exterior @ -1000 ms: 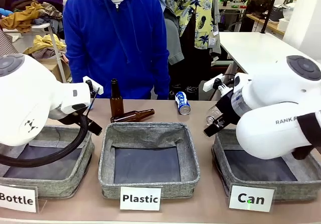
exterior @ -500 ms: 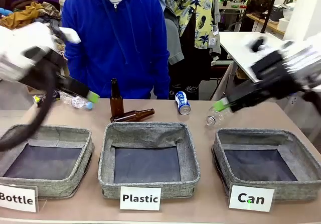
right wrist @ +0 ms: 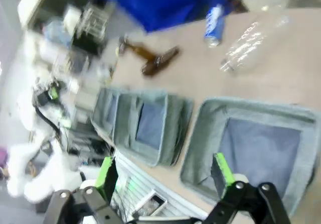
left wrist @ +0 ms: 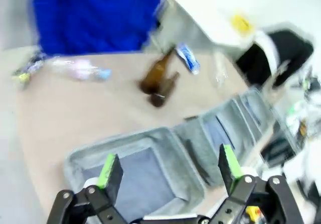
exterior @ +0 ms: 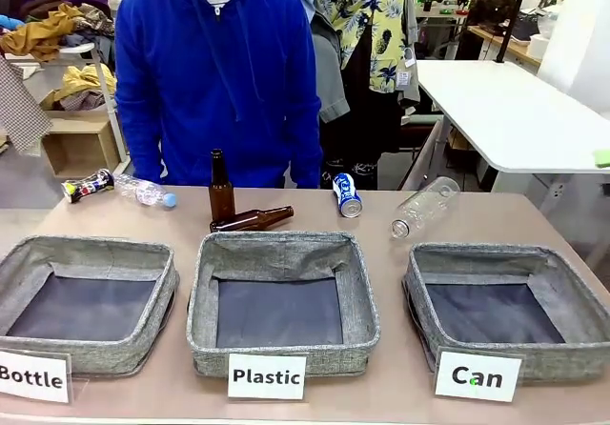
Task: Sort the can waste into the basket.
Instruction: Pick up the can waste from the table and place it in the right Fabric basket.
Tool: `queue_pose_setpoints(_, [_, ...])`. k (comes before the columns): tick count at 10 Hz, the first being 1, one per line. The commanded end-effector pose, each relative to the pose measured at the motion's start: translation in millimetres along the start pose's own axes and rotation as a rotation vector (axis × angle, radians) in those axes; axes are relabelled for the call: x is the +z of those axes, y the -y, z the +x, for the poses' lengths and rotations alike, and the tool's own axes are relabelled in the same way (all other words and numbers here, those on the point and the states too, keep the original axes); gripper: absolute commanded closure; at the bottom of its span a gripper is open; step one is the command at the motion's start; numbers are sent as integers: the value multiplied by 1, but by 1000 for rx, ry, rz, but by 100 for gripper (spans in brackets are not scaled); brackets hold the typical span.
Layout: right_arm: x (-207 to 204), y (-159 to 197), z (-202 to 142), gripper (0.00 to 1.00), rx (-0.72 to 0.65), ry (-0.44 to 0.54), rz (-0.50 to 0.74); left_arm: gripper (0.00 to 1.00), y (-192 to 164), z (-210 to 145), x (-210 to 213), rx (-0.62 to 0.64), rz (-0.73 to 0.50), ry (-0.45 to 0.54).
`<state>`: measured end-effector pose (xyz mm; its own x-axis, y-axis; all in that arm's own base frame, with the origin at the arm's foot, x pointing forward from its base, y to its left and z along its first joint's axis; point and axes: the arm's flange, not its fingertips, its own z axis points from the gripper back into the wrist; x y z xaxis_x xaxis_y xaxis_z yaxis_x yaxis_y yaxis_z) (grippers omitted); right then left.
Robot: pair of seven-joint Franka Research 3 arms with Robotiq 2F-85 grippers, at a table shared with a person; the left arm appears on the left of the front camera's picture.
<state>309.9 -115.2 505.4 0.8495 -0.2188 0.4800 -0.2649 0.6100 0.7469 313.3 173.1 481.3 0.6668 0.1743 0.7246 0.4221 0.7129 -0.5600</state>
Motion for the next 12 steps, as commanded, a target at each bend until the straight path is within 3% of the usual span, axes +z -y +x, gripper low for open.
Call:
queue_pose_setpoints(1, [8, 26, -20, 0, -82, 153, 50, 0, -43, -84, 17, 205, 67, 182])
queue_pose_setpoints(3, [33, 51, -34, 0, -237, 278, -22, 0, -51, -120, 42, 325, 153, 309])
queue_pose_setpoints(4, [38, 40, -5, 0, -142, 156, 7, 0, -53, -126, 47, 319, 162, 347])
queue_pose_setpoints(5, [38, 40, -5, 0, -142, 156, 7, 0, -101, -75, 83, 324, 130, 232])
queue_pose_setpoints(9, [32, 37, -8, 0, -174, 141, -9, 0, -101, -75, 83, 324, 130, 232])
queue_pose_setpoints(10, [10, 18, 11, 0, -23, 54, -27, 0, -101, -75, 83, 324, 130, 232])
queue_pose_setpoints(11, [-17, -17, 35, 0, 19, 37, -166, 0, -101, -75, 83, 324, 130, 232])
queue_pose_setpoints(12, [-48, -52, 52, 0, 93, -39, -279, 0, -101, -75, 83, 324, 130, 232])
